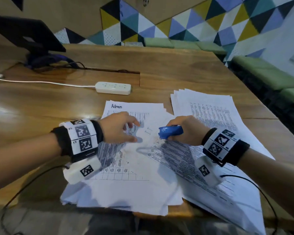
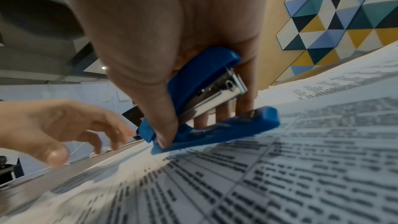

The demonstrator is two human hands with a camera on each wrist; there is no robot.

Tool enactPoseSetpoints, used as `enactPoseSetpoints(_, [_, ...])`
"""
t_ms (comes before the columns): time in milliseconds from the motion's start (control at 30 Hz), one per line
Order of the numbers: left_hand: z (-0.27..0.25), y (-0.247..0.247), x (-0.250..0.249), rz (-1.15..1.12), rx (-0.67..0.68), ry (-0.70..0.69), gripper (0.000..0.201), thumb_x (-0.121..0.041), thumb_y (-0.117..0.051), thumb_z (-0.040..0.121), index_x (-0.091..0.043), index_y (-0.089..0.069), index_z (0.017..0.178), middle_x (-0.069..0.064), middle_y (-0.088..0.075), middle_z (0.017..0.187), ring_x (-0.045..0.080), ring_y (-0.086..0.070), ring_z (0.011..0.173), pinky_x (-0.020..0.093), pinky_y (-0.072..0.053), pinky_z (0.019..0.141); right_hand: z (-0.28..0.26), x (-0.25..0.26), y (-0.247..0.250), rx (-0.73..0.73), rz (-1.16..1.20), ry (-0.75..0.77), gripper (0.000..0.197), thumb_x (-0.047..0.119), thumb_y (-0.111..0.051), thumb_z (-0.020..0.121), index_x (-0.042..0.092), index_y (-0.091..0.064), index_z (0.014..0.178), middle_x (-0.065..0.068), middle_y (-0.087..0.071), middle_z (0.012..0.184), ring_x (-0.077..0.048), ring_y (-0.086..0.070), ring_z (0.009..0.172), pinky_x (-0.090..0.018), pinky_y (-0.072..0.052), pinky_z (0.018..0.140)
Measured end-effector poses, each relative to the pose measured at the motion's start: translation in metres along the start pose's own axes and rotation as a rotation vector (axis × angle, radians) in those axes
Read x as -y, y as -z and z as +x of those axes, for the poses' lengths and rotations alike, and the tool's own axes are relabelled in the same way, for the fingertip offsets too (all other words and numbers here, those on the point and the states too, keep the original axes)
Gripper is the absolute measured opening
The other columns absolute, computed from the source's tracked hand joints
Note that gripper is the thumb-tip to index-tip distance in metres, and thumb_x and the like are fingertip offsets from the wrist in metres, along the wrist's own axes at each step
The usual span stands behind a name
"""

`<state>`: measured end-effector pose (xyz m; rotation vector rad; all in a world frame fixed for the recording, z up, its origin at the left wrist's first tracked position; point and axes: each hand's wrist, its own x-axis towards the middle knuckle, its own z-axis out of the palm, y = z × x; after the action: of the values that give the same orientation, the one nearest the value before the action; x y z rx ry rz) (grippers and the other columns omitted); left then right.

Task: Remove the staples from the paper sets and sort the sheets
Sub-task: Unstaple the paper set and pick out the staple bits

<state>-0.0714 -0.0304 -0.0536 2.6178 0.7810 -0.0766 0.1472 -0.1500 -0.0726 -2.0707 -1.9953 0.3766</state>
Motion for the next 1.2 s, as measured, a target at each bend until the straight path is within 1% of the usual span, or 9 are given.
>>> enactPoseSetpoints(133, [0.011, -0.013, 0.016, 0.119, 0.218, -0.012, 0.091, -0.057, -0.068, 0.070, -0.030, -0.025, 0.145, 0.003, -0.023, 0.147, 0.019, -0.028, 0.133, 0.032, -0.026, 0.112, 0.005, 0.012, -0.003, 0.097, -0.023, 0.000, 0.021, 0.021, -0.068, 0.078, 0.017, -0.069, 0.099, -0.003, -0.071, 0.092, -0.019, -0.061, 0.085, -0.031, -0.045, 0.075])
enactPoseSetpoints(200, [0.013, -0.019, 0.022, 0.239, 0.302, -0.051, 0.096, -0.062, -0.063, 0.071, -0.035, -0.010, 0.147, 0.002, 0.000, 0.156, 0.021, -0.006, 0.143, 0.042, -0.015, 0.117, 0.007, 0.017, -0.007, 0.121, -0.010, 0.017, 0.022, 0.021, -0.068, 0.078, 0.018, -0.069, 0.100, -0.001, -0.071, 0.093, -0.018, -0.060, 0.086, -0.030, -0.045, 0.075])
enactPoseSetpoints(367, [0.016, -0.028, 0.032, 0.377, 0.443, -0.040, 0.092, -0.078, -0.039, 0.071, -0.051, 0.019, 0.137, -0.006, 0.031, 0.151, 0.023, 0.022, 0.141, 0.062, 0.002, 0.110, 0.017, 0.027, -0.017, 0.123, -0.028, 0.095, 0.022, 0.024, -0.068, 0.079, 0.018, -0.068, 0.101, -0.003, -0.069, 0.093, -0.020, -0.059, 0.086, -0.028, -0.040, 0.073])
enactPoseSetpoints(500, [0.017, -0.031, 0.034, 0.393, 0.484, -0.079, 0.098, -0.100, 0.005, 0.025, -0.061, 0.039, 0.109, -0.015, 0.046, 0.133, 0.025, 0.027, 0.139, 0.064, 0.004, 0.108, 0.026, 0.029, -0.018, 0.137, -0.023, 0.123, 0.025, 0.026, -0.069, 0.079, 0.017, -0.068, 0.102, 0.000, -0.061, 0.086, -0.018, -0.054, 0.080, -0.025, -0.036, 0.069])
enactPoseSetpoints(633, [0.018, -0.041, 0.034, 0.359, 0.426, -0.072, 0.106, -0.097, 0.014, 0.023, -0.056, 0.038, 0.118, -0.014, 0.045, 0.133, 0.026, 0.028, 0.139, 0.063, 0.007, 0.107, 0.031, 0.026, -0.018, 0.150, 0.011, 0.139, 0.027, 0.024, -0.072, 0.076, 0.018, -0.069, 0.103, 0.007, -0.053, 0.082, -0.012, -0.048, 0.078, -0.010, -0.030, 0.064])
enactPoseSetpoints(800, [0.022, -0.043, 0.031, 0.410, 0.399, -0.059, 0.110, -0.098, 0.011, 0.030, -0.048, 0.039, 0.124, -0.010, 0.045, 0.136, 0.029, 0.028, 0.139, 0.065, 0.007, 0.106, 0.034, 0.025, -0.016, 0.182, 0.023, 0.151, 0.029, 0.022, -0.073, 0.075, 0.019, -0.068, 0.104, 0.000, -0.059, 0.086, -0.016, -0.052, 0.080, -0.023, -0.032, 0.069])
enactPoseSetpoints(933, [0.028, -0.039, 0.023, 0.454, 0.422, -0.056, 0.116, -0.091, -0.022, 0.047, -0.040, 0.028, 0.138, -0.004, 0.037, 0.148, 0.030, 0.028, 0.139, 0.064, 0.006, 0.107, 0.036, 0.050, -0.027, 0.207, 0.046, 0.314, 0.037, 0.019, -0.073, 0.074, 0.019, -0.067, 0.111, 0.001, -0.056, 0.081, -0.012, -0.046, 0.069, -0.021, -0.030, 0.063])
enactPoseSetpoints(1100, [0.029, -0.036, 0.021, 0.495, 0.416, -0.151, 0.114, -0.087, -0.020, 0.058, -0.026, 0.028, 0.141, -0.002, 0.042, 0.144, 0.021, 0.035, 0.134, 0.052, 0.010, 0.113, 0.034, 0.044, -0.025, 0.181, 0.036, 0.261, 0.026, 0.018, -0.072, 0.073, 0.015, -0.069, 0.099, 0.013, -0.047, 0.071, -0.014, -0.048, 0.066, -0.011, -0.030, 0.057])
enactPoseSetpoints(1200, [0.031, -0.036, 0.022, 0.552, 0.391, -0.213, 0.119, -0.094, -0.011, 0.057, -0.018, 0.030, 0.141, -0.004, 0.048, 0.135, 0.018, 0.045, 0.125, 0.043, 0.017, 0.112, 0.027, 0.030, -0.018, 0.181, 0.005, 0.158, 0.026, 0.018, -0.073, 0.072, 0.014, -0.070, 0.097, 0.006, -0.052, 0.074, -0.015, -0.049, 0.069, -0.022, -0.033, 0.060])
